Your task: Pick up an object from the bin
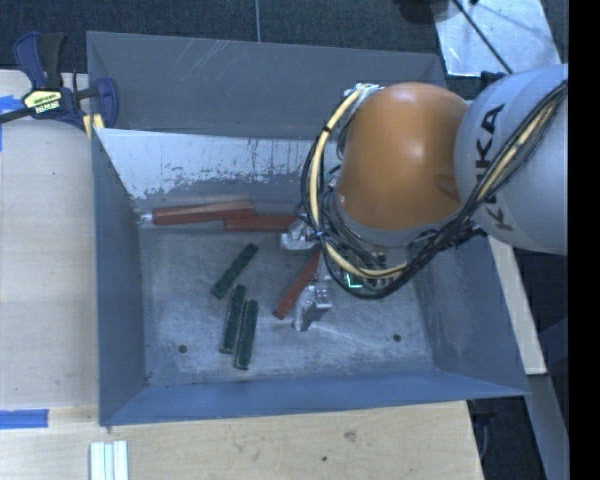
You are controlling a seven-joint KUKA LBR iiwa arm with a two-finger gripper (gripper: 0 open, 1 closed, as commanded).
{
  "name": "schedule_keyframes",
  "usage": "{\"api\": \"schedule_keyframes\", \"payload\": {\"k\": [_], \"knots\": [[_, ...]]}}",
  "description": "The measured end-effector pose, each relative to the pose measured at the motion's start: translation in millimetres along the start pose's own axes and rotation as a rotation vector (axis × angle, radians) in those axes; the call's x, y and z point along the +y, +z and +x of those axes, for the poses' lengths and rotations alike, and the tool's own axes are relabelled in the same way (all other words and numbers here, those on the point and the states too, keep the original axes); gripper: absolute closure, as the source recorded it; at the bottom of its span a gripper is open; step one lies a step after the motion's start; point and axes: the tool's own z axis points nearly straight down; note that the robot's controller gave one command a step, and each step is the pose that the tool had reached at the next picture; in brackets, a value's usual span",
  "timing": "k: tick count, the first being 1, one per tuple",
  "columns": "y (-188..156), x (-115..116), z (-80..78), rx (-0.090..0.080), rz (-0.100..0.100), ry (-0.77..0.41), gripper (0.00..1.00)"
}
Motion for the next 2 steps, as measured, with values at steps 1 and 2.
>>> {"api": "schedule_keyframes", "payload": {"k": [1, 2], "knots": [[-3.5, -0.5, -1.7, -0.008, -0.001, 0.002, 0.00], [41.6, -11.5, -21.6, -0.016, 0.000, -0.238, 0.00]]}}
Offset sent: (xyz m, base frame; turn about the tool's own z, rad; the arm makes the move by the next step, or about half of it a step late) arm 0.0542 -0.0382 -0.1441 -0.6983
